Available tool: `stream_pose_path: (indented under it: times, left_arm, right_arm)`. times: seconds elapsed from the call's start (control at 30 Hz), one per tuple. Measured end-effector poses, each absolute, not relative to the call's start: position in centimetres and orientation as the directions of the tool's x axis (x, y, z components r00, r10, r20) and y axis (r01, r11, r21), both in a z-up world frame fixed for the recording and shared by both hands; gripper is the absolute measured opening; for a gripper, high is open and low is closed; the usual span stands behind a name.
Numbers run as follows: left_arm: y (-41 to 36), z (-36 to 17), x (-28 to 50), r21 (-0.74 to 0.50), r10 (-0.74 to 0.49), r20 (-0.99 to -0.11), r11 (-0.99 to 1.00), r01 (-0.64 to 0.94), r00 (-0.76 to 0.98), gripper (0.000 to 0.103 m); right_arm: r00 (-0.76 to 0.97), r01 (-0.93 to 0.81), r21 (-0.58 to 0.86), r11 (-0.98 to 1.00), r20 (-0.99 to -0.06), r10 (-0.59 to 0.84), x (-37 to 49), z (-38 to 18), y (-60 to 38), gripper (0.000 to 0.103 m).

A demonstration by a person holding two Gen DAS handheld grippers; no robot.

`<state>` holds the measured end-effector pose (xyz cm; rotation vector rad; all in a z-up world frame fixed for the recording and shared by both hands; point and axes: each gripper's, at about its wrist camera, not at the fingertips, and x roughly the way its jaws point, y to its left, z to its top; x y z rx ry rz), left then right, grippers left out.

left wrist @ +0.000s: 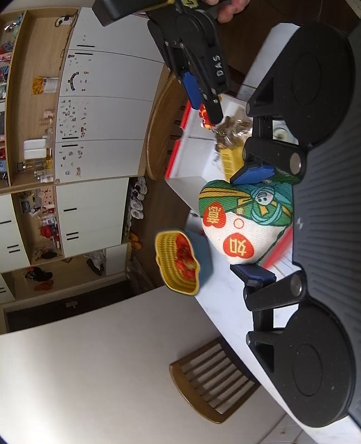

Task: Organize objects
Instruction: 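Carry the charm bag and dragon keychain over the shoebox with both tools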

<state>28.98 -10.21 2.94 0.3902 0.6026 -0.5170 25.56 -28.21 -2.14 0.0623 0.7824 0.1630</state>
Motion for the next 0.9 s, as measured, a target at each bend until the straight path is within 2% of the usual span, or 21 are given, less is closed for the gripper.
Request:
stream_pose_path:
  times: [0.33, 0.9]
  left_arm:
    - [-16.8, -1.9, 30.9, 0.206, -0.292, -0.717, 0.778, 0.594, 0.633, 0.059]
    - [-20.6, -10.1, 34.6, 0.202, -0.172, -0.835, 0.788, 0.582, 0.523, 0.059]
  right_arm:
    - [0.676, -0.156, 0.093, 0.983, -0.716, 0.175, 28.5, -3.6, -32.3, 0.039]
    - [0.546, -0.371, 0.022, 0.928, -0.803, 0.238, 31.5, -8.5, -31.2, 0.039]
